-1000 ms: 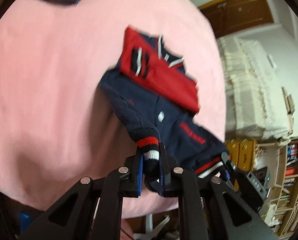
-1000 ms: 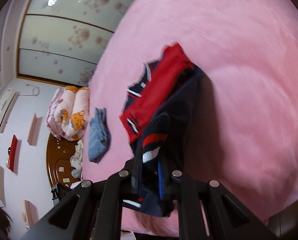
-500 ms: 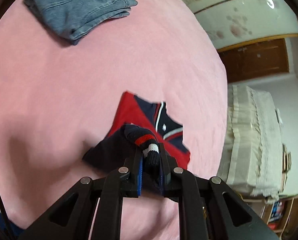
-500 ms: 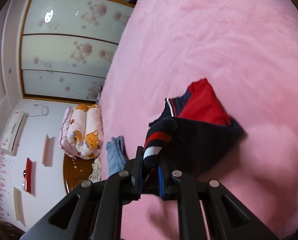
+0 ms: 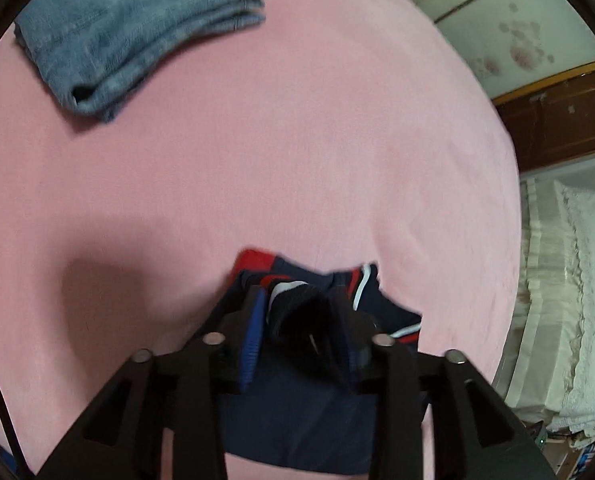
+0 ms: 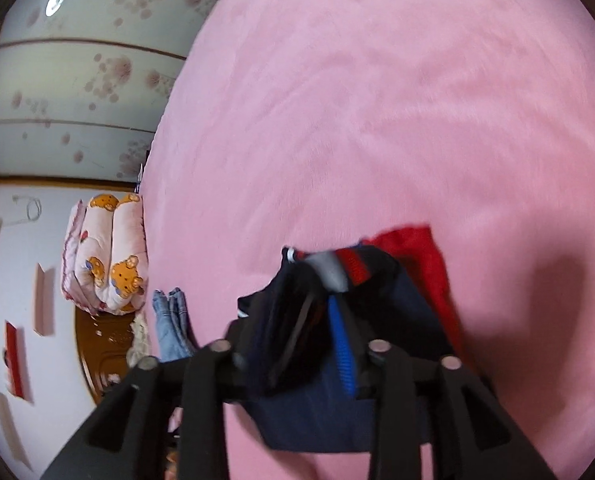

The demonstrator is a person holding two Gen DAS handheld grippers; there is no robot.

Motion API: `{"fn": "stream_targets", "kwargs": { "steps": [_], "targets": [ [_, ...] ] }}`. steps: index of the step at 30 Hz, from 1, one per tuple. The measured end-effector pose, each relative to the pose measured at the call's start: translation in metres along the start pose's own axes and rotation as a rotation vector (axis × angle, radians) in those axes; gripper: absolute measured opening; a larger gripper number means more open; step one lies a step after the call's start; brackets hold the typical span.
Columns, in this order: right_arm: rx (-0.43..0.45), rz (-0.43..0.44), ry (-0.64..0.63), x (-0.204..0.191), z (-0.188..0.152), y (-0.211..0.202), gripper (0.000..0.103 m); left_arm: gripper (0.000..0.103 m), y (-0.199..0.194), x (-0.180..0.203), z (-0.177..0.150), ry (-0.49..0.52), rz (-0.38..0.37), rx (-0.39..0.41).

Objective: Fold large clothes

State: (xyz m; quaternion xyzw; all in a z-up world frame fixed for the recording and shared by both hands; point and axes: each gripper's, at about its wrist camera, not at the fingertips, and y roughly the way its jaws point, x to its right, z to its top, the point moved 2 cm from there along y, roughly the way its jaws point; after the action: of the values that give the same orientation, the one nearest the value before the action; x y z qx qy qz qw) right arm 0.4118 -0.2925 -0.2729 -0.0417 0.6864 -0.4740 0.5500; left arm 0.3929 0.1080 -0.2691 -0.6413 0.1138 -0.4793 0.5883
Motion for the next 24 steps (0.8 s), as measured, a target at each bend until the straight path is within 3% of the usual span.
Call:
{"fn": "stream_targets", "kwargs": {
  "steps": [2, 8, 13, 17, 21, 22, 24],
  "targets": [
    [0.011, -0.024, -0.031, 0.0, 0.003, -0.003, 0.048, 0.056, -0.005, 0.0, 0.001, 0.035, 0.009, 0.013],
    [0.006, -0.152, -0.101, 0.015, -0.001, -0.015, 0.048, 0.056, -0.007, -0.021, -0.007, 0.133, 0.116, -0.033],
    [-0.06, -0.259, -0.14, 0.037, -0.021, -0.016, 0.048, 0.056, 0.009, -0.054, -0.027, 0.146, 0.137, -0.16],
    [-0.124, -0.289, -0.137, 0.056, -0.036, -0.012, 0.048, 0.056, 0.018, -0.069, -0.042, 0.161, 0.167, -0.188],
    [-0.147, -0.305, -0.148, 0.065, -0.047, -0.009, 0.048, 0.055, 0.027, -0.081, -0.05, 0.17, 0.136, -0.182],
    [-0.139, -0.295, -0.152, 0.065, -0.048, -0.009, 0.048, 0.052, 0.029, -0.081, -0.051, 0.176, 0.128, -0.182],
    [-0.128, -0.289, -0.178, 0.063, -0.05, -0.008, 0.034, 0.025, 0.032, -0.08, -0.051, 0.2, 0.102, -0.2]
  ]
}}
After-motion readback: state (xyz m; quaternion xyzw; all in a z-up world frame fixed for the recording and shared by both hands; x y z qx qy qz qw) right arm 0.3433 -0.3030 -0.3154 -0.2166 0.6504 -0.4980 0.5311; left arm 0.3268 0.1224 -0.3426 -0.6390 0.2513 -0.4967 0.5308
